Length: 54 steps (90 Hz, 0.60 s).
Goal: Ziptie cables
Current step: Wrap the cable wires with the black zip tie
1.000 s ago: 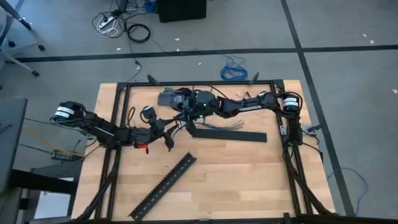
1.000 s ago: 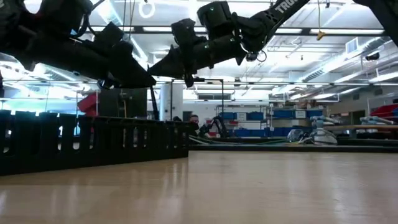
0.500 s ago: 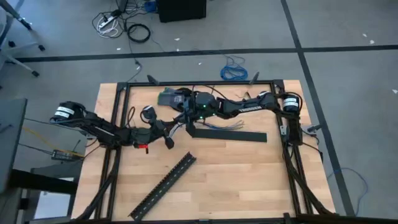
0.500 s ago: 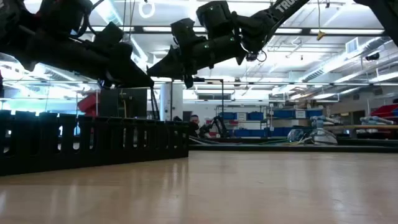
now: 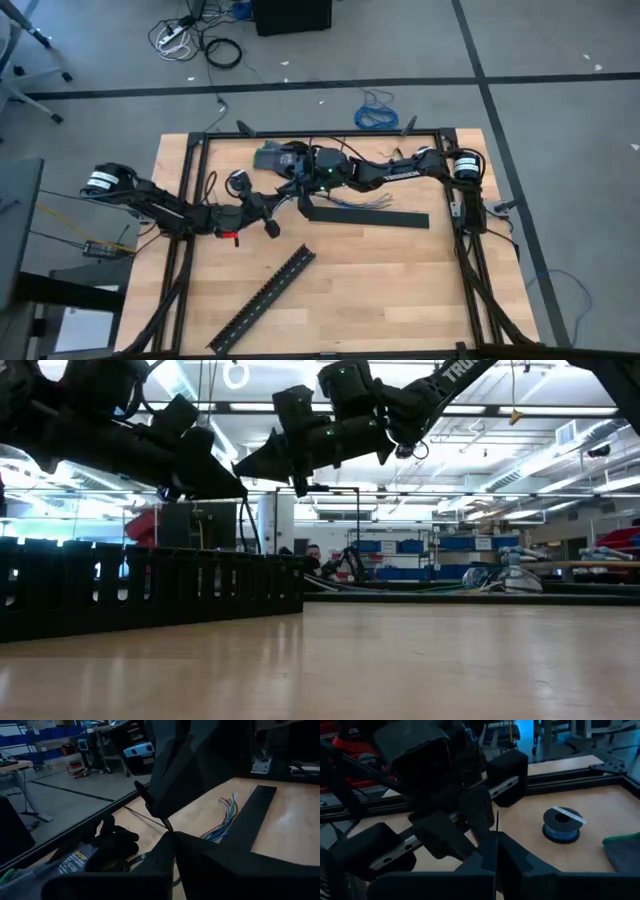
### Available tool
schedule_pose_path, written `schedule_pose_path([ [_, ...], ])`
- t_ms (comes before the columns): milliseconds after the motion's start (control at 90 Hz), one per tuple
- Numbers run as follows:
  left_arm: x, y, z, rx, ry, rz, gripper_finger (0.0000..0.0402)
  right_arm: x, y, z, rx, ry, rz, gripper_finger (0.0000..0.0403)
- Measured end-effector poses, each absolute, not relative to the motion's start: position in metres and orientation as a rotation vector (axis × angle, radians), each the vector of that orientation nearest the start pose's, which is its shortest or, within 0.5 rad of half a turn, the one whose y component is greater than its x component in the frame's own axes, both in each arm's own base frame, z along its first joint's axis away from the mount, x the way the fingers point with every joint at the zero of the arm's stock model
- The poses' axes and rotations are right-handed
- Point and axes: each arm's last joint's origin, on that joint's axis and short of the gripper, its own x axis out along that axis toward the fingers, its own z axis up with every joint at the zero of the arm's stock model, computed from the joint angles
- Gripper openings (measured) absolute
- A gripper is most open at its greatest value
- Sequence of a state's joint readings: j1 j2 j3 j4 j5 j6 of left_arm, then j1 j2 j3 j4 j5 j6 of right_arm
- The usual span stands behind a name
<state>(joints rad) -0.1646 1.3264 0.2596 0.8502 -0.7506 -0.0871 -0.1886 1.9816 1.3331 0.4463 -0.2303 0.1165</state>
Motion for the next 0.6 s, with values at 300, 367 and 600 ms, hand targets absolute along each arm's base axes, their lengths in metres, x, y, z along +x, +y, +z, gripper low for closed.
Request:
schedule_pose_path([
  [300, 0.213, -0.015, 0.150, 0.006, 0.211, 0.592, 0.0003, 0.444, -0.080, 0.228, 0.138, 0.178, 0.009, 0.0000],
  [367, 0.213, -0.015, 0.148, 0.001, 0.227, 0.592, 0.0003, 0.444, -0.080, 0.229, 0.135, 0.171, 0.005, 0.0000],
  [600, 0.210, -0.016, 0.140, 0.002, 0.295, 0.585, 0.0003, 0.443, -0.081, 0.241, 0.125, 0.117, 0.004, 0.0000],
])
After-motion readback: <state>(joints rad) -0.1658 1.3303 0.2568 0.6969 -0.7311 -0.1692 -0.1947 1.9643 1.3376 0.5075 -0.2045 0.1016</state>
